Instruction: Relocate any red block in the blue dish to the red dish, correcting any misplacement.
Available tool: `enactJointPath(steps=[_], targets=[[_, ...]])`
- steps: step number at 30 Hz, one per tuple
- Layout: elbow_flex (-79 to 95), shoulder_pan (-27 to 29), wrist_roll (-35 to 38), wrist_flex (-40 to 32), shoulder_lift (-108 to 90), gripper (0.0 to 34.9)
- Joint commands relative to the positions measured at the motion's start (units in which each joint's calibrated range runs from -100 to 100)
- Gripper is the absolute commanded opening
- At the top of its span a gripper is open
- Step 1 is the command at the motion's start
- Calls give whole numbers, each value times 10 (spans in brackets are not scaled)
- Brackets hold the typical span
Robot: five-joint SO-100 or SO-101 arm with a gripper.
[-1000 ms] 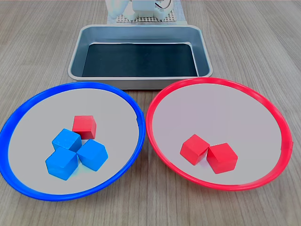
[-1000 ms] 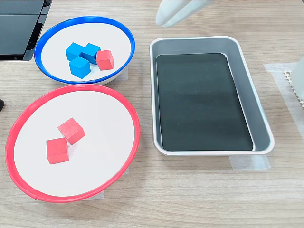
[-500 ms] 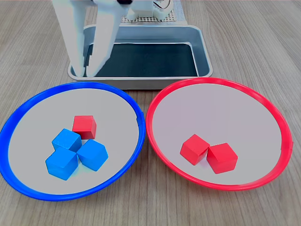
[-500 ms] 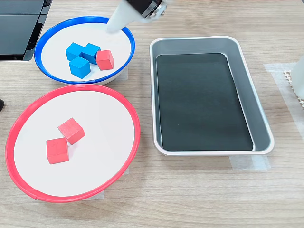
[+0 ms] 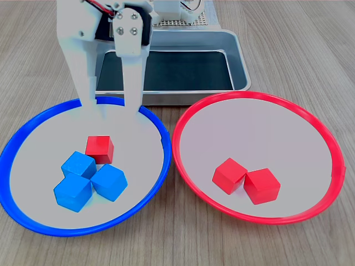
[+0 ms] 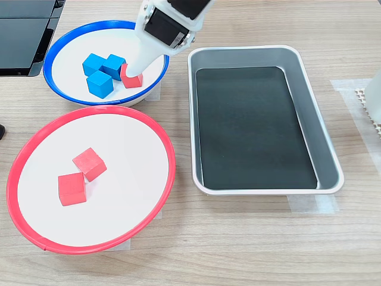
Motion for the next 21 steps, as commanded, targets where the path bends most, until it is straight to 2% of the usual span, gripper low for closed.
enactJointPath(steps=[1, 21], targets=[[-39, 8, 2, -7, 16, 147], [-94, 34, 11, -3, 91, 144]])
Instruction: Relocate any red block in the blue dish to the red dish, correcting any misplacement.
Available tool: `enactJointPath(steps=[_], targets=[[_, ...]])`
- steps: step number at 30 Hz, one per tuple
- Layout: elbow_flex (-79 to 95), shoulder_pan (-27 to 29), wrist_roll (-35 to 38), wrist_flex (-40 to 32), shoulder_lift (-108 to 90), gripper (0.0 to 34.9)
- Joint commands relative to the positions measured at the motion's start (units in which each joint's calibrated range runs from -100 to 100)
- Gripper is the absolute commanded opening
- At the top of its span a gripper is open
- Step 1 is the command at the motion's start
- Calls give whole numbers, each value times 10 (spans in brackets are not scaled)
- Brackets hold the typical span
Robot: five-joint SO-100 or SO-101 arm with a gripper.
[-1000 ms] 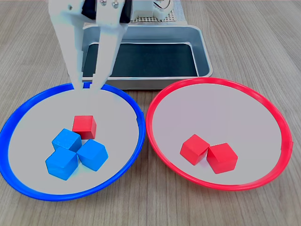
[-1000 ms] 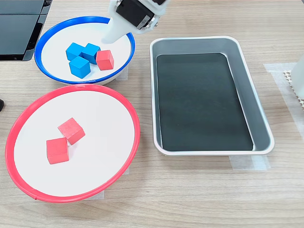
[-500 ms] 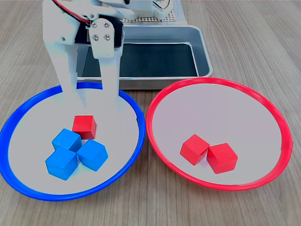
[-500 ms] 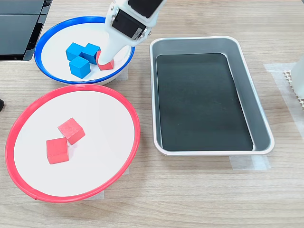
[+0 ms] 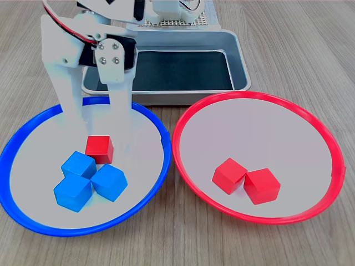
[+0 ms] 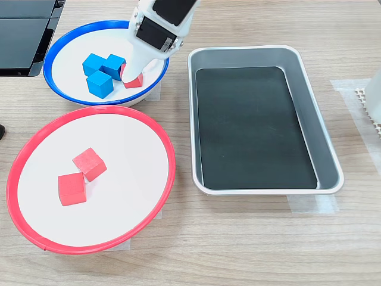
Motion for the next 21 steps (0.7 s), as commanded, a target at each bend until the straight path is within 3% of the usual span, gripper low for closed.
enactJointPath(steps=[1, 21], targets=[[-22, 7, 2, -3, 2, 143], [-39, -4, -2, -28, 46, 126]])
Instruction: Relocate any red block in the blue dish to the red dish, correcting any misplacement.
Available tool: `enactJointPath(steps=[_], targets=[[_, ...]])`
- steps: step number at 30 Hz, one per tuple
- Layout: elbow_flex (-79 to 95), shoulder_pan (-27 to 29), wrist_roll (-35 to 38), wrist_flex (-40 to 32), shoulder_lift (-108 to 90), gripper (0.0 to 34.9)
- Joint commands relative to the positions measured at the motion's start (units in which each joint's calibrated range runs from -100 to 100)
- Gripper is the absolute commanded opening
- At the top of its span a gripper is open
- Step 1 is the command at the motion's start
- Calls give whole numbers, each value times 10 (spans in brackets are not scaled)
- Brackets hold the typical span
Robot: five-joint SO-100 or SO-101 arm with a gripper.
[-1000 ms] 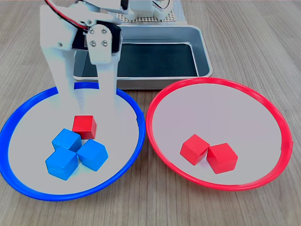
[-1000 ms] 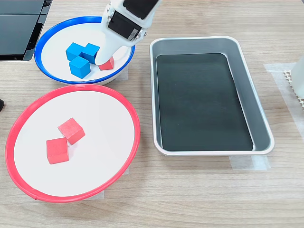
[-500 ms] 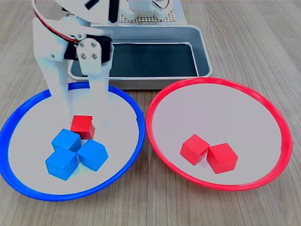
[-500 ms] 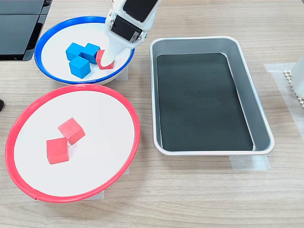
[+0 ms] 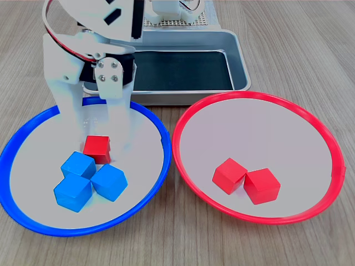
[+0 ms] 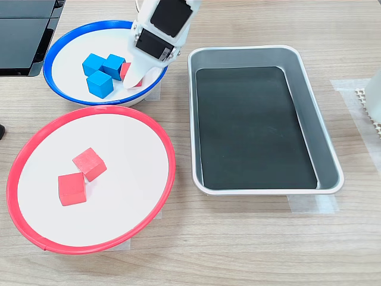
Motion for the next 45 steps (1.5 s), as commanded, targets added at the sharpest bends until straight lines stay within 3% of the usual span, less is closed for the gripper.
enactJointPath(steps=[1, 22, 30, 45], targets=[[-28, -7, -2, -6, 2, 119], [-31, -15, -7, -7, 1, 4], [-32, -26, -20, 11, -43, 4], [-168, -101, -108, 174, -121, 4]])
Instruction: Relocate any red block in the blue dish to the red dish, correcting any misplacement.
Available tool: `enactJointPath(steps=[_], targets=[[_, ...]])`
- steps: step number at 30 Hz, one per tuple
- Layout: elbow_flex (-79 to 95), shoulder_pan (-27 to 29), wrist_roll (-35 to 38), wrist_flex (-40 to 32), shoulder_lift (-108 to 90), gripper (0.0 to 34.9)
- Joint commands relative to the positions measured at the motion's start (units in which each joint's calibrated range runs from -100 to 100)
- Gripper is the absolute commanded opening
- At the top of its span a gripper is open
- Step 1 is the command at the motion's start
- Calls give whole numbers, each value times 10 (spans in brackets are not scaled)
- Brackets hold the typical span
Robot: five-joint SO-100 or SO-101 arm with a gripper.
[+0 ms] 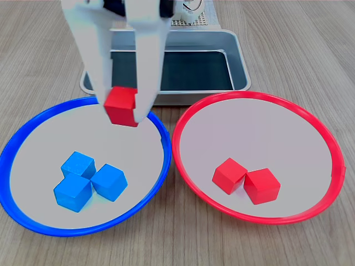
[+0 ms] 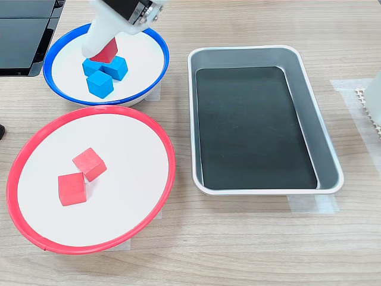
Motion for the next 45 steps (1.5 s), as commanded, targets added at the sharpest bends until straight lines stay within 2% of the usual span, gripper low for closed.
enactJointPath(steps=[1, 17, 27, 36, 45], targets=[[-37, -24, -34, 23, -31, 4], [-30, -139, -206, 19, 16, 4], [-40, -164, -320, 3, 84, 4], [-38, -179, -372, 3, 99, 4], [-37, -197, -386, -2, 107, 14]])
